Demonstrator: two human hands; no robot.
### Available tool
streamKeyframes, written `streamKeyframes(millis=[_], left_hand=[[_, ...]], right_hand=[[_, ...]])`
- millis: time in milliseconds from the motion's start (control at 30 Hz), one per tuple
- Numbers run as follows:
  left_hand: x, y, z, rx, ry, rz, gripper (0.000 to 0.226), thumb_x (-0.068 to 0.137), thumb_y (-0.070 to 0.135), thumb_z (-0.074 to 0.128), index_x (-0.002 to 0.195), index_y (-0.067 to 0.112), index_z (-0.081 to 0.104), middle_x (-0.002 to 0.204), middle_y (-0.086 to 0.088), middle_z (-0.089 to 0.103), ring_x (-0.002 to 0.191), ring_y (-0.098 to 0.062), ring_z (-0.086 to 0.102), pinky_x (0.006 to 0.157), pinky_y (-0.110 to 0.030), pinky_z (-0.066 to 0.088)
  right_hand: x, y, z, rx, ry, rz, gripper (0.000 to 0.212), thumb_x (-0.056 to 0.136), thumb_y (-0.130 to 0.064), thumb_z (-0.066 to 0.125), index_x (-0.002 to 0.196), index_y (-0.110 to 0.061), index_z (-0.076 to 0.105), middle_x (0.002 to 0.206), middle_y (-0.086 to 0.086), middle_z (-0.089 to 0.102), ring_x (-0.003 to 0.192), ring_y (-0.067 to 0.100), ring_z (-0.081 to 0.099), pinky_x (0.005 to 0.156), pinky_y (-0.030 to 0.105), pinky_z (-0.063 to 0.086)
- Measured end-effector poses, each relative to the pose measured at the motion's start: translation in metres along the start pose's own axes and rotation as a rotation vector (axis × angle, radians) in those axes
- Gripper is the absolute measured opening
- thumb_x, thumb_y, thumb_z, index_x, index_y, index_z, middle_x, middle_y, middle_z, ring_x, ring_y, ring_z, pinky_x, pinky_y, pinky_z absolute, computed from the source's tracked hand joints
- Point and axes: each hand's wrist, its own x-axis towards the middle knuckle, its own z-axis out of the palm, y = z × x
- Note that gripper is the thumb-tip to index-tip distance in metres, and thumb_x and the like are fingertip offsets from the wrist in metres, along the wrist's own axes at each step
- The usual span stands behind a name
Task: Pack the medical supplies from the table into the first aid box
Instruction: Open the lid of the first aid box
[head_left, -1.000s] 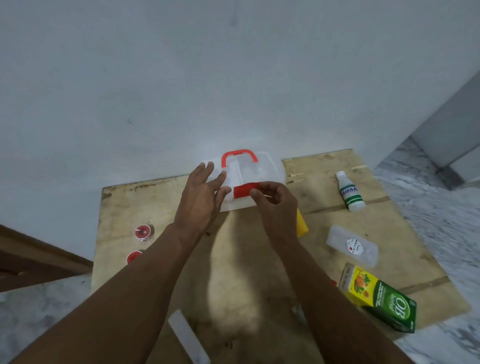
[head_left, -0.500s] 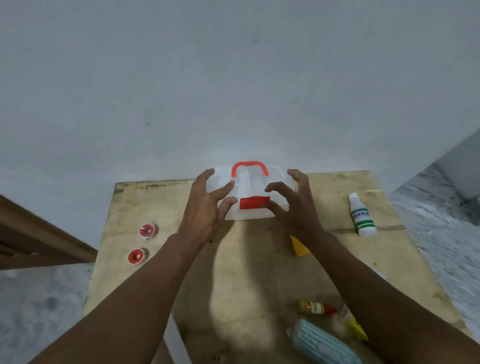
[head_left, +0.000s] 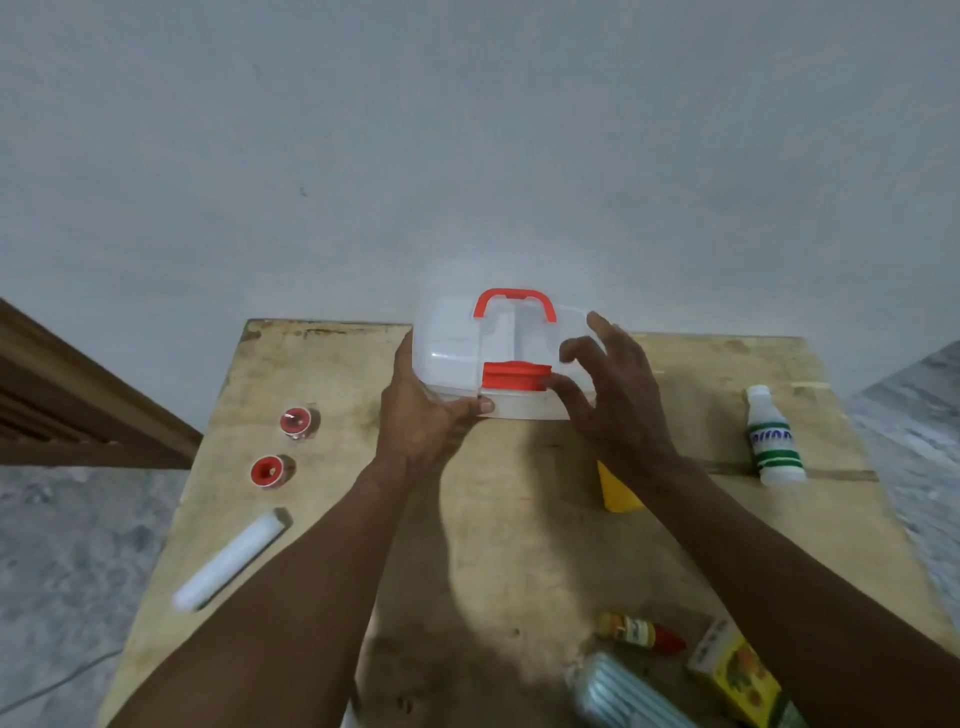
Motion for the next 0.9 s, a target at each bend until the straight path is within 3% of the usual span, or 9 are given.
streamKeyframes(millis=[100,267,367,433,500,567,667,800,900], left_hand=[[-0.002,-0.002,0.001,0.034,0.035,-0.023,0.091,0.06,0.014,0.094,0.137,0.022,0.046,0.112,0.023,0.06,0.094,0.018,0.059,0.067,-0.004,0.048],[-0.001,-0.008,0.004,0.024,0.049,-0.077,0.086,0.057,0.015,0.096,0.131,0.019,0.052,0.11,0.012,0.066,0.098,-0.006,0.065,0.063,-0.009,0.051],[0.0,-0.004,0.002,0.05,0.059,-0.086,0.082,0.056,0.018,0.096,0.127,0.017,0.054,0.106,0.012,0.067,0.095,-0.004,0.066,0.061,-0.008,0.05],[-0.002,-0.005,0.001,0.062,0.066,-0.085,0.083,0.054,0.018,0.097,0.126,0.017,0.056,0.104,0.015,0.068,0.089,0.005,0.066,0.062,-0.008,0.05],[-0.006,-0.008,-0.001,0.081,0.062,-0.072,0.085,0.053,0.019,0.097,0.128,0.018,0.056,0.104,0.018,0.067,0.088,0.012,0.063,0.065,-0.006,0.049],[-0.011,-0.01,-0.004,0.098,0.044,-0.064,0.085,0.054,0.018,0.097,0.128,0.019,0.055,0.107,0.019,0.066,0.094,0.011,0.061,0.067,-0.005,0.048],[-0.018,-0.009,-0.013,0.124,0.01,-0.058,0.089,0.057,0.019,0.096,0.134,0.018,0.052,0.113,0.017,0.066,0.106,-0.003,0.063,0.071,-0.006,0.049],[-0.029,0.0,-0.023,0.084,-0.092,-0.047,0.12,0.059,0.02,0.096,0.154,0.022,0.021,0.124,0.021,0.06,0.113,0.006,0.059,0.081,-0.009,0.051],[-0.027,0.011,-0.032,0.114,-0.15,-0.025,0.118,0.063,0.047,0.09,0.155,0.033,0.017,0.137,0.02,0.053,0.124,-0.004,0.055,0.099,-0.035,0.052]], right_hand=[[0.001,-0.002,0.002,-0.043,-0.046,0.004,0.035,0.09,-0.044,0.063,0.119,-0.037,0.046,0.148,0.022,0.043,0.137,0.043,0.039,0.108,0.057,0.037],[0.002,-0.009,0.008,-0.076,-0.083,0.045,0.03,0.092,-0.033,0.065,0.11,-0.037,0.041,0.151,0.027,0.036,0.14,0.053,0.029,0.105,0.062,0.037],[0.007,-0.013,-0.002,-0.105,-0.099,0.031,0.029,0.096,-0.029,0.062,0.11,-0.034,0.037,0.149,0.031,0.038,0.139,0.056,0.03,0.105,0.062,0.038],[0.016,-0.02,-0.015,-0.103,-0.088,-0.007,0.017,0.101,-0.031,0.054,0.11,-0.03,0.04,0.137,0.029,0.05,0.131,0.052,0.043,0.103,0.057,0.042],[0.028,-0.029,-0.028,-0.127,-0.043,-0.102,0.008,0.1,-0.027,0.053,0.104,-0.02,0.05,0.102,0.019,0.062,0.096,0.044,0.059,0.079,0.047,0.054],[0.041,-0.036,-0.043,-0.146,-0.019,-0.157,0.009,0.097,-0.021,0.058,0.098,-0.012,0.057,0.083,0.012,0.061,0.072,0.036,0.056,0.062,0.038,0.049],[0.056,-0.044,-0.063,-0.075,-0.169,-0.035,0.015,0.101,-0.03,0.05,0.105,-0.016,0.052,0.08,0.006,0.058,0.073,0.027,0.051,0.064,0.032,0.033],[0.074,-0.052,-0.082,0.023,-0.334,0.035,0.014,0.104,-0.034,0.045,0.104,-0.02,0.046,0.067,-0.003,0.05,0.063,0.016,0.047,0.065,0.032,0.031],[0.082,-0.054,-0.087,0.022,-0.413,0.064,0.016,0.104,-0.037,0.043,0.105,-0.021,0.047,0.069,-0.005,0.05,0.065,0.014,0.047,0.064,0.032,0.034]])
